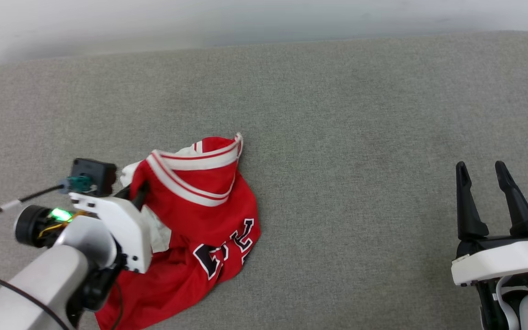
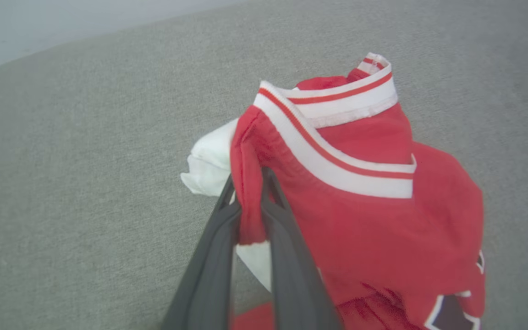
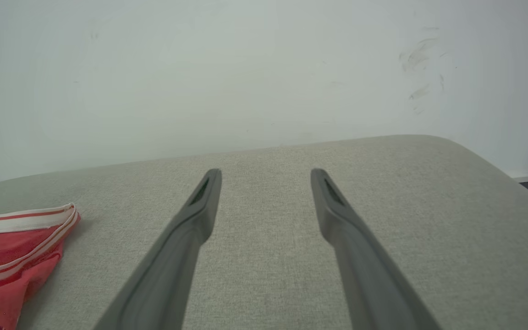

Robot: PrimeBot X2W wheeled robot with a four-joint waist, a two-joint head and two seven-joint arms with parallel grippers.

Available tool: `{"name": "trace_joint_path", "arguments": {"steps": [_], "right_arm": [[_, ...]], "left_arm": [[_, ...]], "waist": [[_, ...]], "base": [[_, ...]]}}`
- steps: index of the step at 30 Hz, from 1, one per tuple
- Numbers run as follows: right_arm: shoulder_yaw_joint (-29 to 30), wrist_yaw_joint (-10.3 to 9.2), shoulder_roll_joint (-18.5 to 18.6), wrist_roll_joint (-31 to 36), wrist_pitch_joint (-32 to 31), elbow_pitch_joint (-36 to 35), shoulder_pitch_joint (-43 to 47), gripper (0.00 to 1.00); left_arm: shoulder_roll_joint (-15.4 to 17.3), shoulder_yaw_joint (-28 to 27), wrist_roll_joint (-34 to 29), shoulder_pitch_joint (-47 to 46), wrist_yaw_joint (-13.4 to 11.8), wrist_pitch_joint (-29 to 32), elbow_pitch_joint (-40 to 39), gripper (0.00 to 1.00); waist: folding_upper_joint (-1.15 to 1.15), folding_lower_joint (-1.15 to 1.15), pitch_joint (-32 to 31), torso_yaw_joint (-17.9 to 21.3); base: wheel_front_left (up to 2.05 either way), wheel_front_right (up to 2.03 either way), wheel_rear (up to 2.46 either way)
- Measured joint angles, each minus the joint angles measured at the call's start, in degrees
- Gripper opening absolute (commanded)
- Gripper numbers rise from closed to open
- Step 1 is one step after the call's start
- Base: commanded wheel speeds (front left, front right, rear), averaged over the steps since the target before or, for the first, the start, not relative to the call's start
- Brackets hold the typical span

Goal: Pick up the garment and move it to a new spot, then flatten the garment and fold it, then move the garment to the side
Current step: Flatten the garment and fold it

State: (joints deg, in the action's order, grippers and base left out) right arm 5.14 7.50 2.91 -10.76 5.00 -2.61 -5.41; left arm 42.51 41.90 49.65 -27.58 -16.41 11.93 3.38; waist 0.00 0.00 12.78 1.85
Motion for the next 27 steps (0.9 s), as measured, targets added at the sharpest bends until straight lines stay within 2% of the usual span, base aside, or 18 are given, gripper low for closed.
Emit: {"name": "trace_joint_path", "arguments": {"steps": [3,6,9,13,18,19,20,24,27], "right_arm": [[0.05,0.0,0.01,-0.01,-0.01,0.05,0.01,1.0],[0.01,0.0,0.0,0.0,-0.01,0.03,0.03,1.0],[0.07,0.0,-0.01,0.16,-0.03,-0.03,0.04,1.0],[-0.08,0.0,0.0,0.25,-0.11,-0.2,-0.03,1.0],[-0.43,0.0,0.0,0.42,-0.29,-0.36,-0.33,1.0],[-0.53,0.0,0.0,0.42,-0.29,-0.4,-0.41,1.0],[-0.56,0.0,0.0,0.42,-0.29,-0.42,-0.46,1.0],[-0.31,0.0,0.0,0.42,-0.25,-0.45,-0.33,1.0],[-0.05,-0.01,0.0,0.45,-0.26,-0.29,0.01,1.0]], "left_arm": [[-0.75,2.75,-3.61,-0.73,-0.32,-0.25,-4.59,0.0],[-3.46,7.36,-6.7,-0.99,0.87,0.86,-7.77,0.0],[-7.38,12.78,-9.04,-1.3,3.1,2.48,-8.96,0.0],[-13.0,19.0,-10.67,-1.71,6.91,4.1,-6.8,0.0],[-19.59,23.14,-10.55,-2.21,10.91,3.96,-2.02,0.0],[-20.57,23.68,-10.34,-2.21,11.4,3.96,-1.04,0.38],[-21.51,23.93,-9.99,-2.18,11.89,3.67,-0.2,1.0],[-23.42,23.21,-10.28,-2.2,12.38,-0.59,1.54,1.0],[-23.52,21.41,-11.71,-2.47,11.81,-5.76,1.55,1.0]], "waist": [[0.0,0.0,-0.34,-0.23],[0.0,0.0,-0.44,-0.37],[0.0,0.0,-0.38,-0.57],[0.0,0.0,-0.29,-0.72],[0.0,0.0,-0.22,-0.52],[0.0,0.0,-0.19,-0.4],[0.0,0.0,-0.19,-0.29],[0.0,0.0,-0.4,-0.23],[0.0,0.0,-0.95,-0.42]], "base": [[0.0,0.0,0.0],[0.0,0.0,0.0],[0.0,0.0,0.0],[0.0,0.0,0.0],[0.0,0.0,0.0],[0.0,0.0,0.0],[0.0,0.0,0.0],[0.0,0.0,0.0],[0.0,0.0,0.0]]}}
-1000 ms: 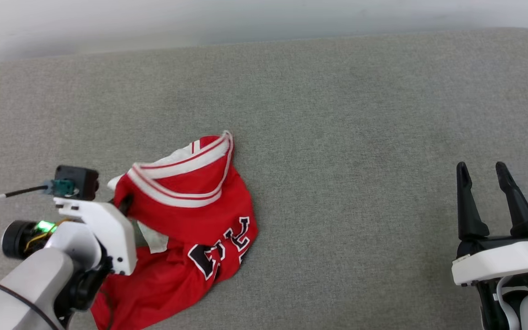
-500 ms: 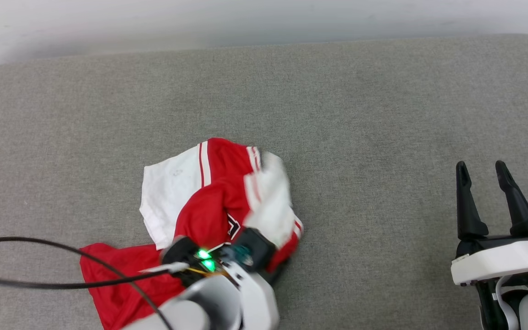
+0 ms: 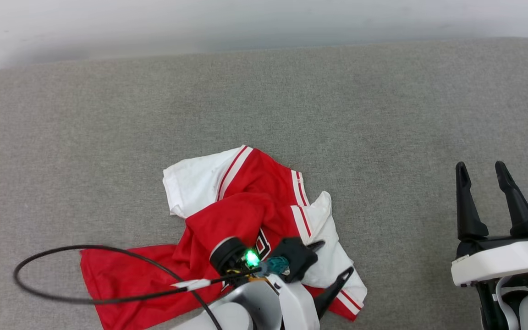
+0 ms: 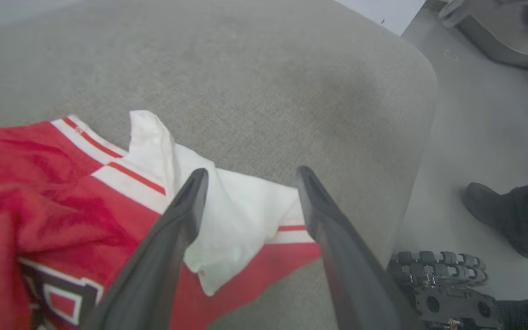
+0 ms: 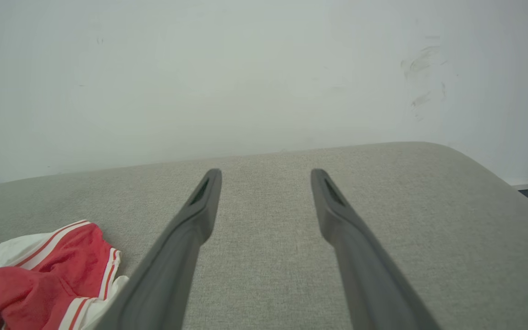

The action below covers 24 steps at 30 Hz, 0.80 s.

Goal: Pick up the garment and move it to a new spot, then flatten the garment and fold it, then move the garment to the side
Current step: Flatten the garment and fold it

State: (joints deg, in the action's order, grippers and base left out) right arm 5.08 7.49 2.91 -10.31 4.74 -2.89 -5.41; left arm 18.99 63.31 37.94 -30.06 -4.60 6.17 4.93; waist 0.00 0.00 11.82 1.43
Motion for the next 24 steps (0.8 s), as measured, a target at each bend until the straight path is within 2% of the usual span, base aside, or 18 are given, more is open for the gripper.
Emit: {"name": "trace_joint_path", "arguments": {"steps": [5,11,18,24], "right_arm": [[0.2,0.0,0.0,0.12,-0.35,0.16,0.92,1.0],[0.14,0.0,0.01,-0.32,-1.79,0.18,2.25,1.0],[-0.03,0.0,0.01,0.32,-3.37,-1.11,3.55,1.0],[-2.22,0.0,0.01,0.45,-6.89,-1.96,4.9,1.0]], "left_arm": [[0.26,-4.69,-0.94,0.54,-3.01,-9.22,-1.46,1.0],[2.77,-14.32,0.6,3.78,-9.33,-18.73,-1.68,1.0],[5.93,-26.97,2.07,10.01,-14.13,-21.07,-1.56,1.0],[6.55,-36.64,-0.76,16.96,-14.48,-21.15,-2.43,1.0]], "waist": [[0.0,0.0,-1.61,-0.4],[0.0,0.0,-3.64,-0.92],[0.0,0.0,-5.56,-1.73],[0.0,0.0,-6.59,-2.6]], "base": [[0.0,0.0,0.0],[0.0,0.0,0.0],[0.0,0.0,0.0],[0.0,0.0,0.0]]}}
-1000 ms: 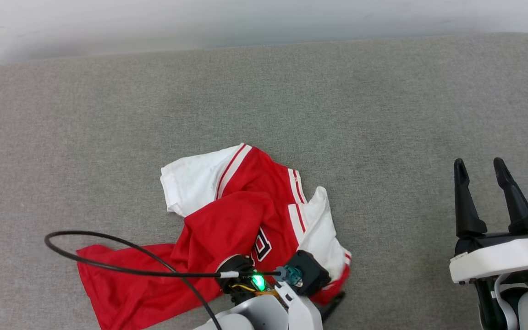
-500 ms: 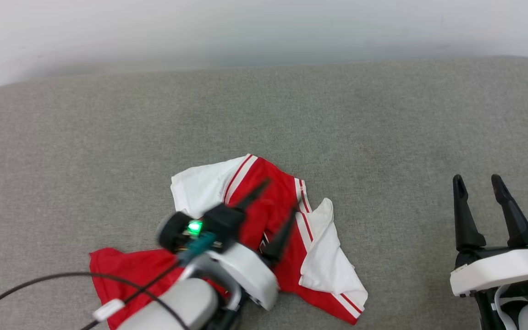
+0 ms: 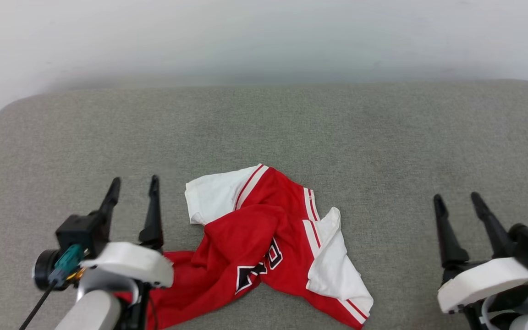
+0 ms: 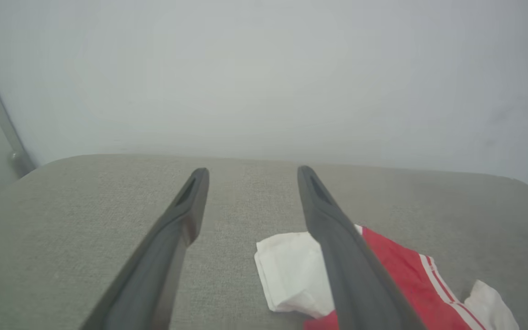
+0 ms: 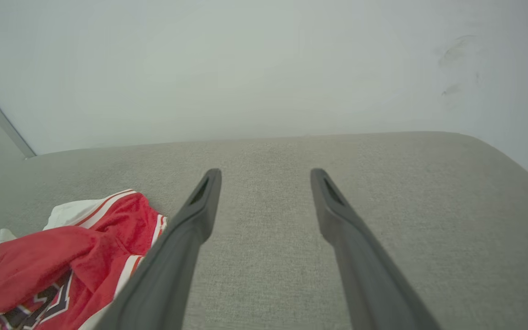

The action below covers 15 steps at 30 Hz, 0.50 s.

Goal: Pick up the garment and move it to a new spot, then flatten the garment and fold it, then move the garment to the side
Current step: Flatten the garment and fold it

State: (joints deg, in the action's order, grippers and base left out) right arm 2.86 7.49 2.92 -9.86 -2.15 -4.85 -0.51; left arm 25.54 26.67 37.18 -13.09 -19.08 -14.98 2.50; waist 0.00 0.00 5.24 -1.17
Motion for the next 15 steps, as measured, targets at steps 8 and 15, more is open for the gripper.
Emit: {"name": "trace_joint_path", "arguments": {"steps": [8,15], "right_arm": [[-8.38,0.01,1.9,-4.39,-15.99,-0.53,2.33,1.0],[-16.68,0.01,6.45,-9.57,-31.77,-1.76,1.88,1.0]], "left_arm": [[0.87,-5.03,-3.48,6.72,1.45,-0.01,-2.65,1.0],[0.58,-4.58,-5.45,8.58,1.94,-0.03,-5.73,1.0]], "waist": [[0.0,0.0,-1.02,-1.27],[0.0,0.0,-1.44,-3.45]], "base": [[0.0,0.0,0.0],[0.0,0.0,0.0]]}}
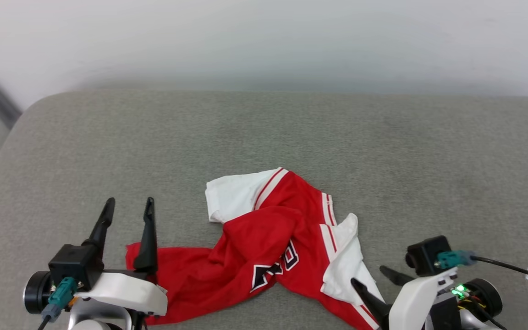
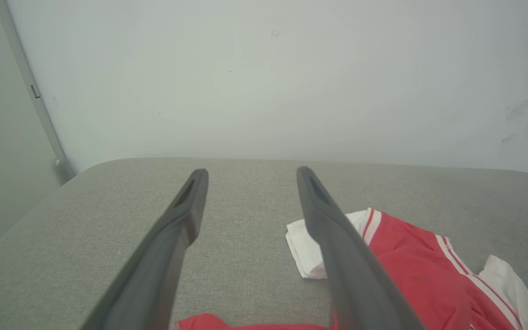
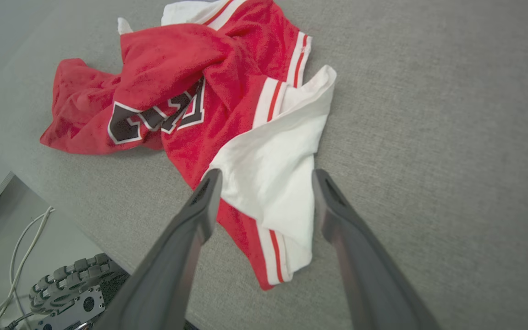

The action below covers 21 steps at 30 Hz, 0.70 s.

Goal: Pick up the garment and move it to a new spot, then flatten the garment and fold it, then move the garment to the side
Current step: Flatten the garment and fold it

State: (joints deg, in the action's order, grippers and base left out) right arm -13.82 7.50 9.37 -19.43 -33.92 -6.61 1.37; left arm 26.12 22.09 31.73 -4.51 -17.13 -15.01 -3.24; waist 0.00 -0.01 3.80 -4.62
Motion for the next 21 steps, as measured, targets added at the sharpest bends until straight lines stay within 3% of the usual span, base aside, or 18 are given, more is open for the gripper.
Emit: {"name": "trace_joint_path", "arguments": {"steps": [7,16,17,18,19,21], "right_arm": [[-4.54,0.0,1.75,-1.9,-7.97,4.05,-3.73,1.0],[-6.99,-0.01,1.93,-3.31,-9.05,10.6,-8.22,1.0],[-6.99,-0.01,1.94,-3.31,-9.05,10.84,-8.36,0.77],[-6.9,-0.01,1.98,-3.32,-9.05,10.96,-8.44,0.25],[-6.78,-0.01,2.05,-3.31,-9.05,10.95,-8.51,0.0],[-6.23,-0.01,2.25,-3.27,-8.99,10.58,-8.82,0.0]], "left_arm": [[-1.1,1.04,-0.66,0.14,0.67,-0.05,-0.88,1.0],[-3.0,1.12,-1.21,-0.54,2.36,-0.05,0.3,1.0],[-3.1,1.1,-1.23,-0.54,2.5,-0.05,0.48,1.0],[-3.22,1.09,-1.24,-0.54,2.53,-0.05,0.66,1.0],[-3.28,1.01,-1.25,-0.54,2.58,-0.05,0.78,1.0],[-3.38,0.73,-1.33,-0.54,2.63,-0.05,1.08,1.0]], "waist": [[0.0,0.0,0.65,-3.55],[0.0,0.01,3.28,-6.37],[0.0,0.01,3.49,-6.44],[0.0,0.01,3.65,-6.43],[0.0,0.01,3.74,-6.3],[0.0,0.01,3.88,-5.88]], "base": [[0.0,0.0,0.0],[0.0,0.0,0.0],[0.0,0.0,0.0],[0.0,0.0,0.0],[0.0,0.0,0.0],[0.0,0.0,0.0]]}}
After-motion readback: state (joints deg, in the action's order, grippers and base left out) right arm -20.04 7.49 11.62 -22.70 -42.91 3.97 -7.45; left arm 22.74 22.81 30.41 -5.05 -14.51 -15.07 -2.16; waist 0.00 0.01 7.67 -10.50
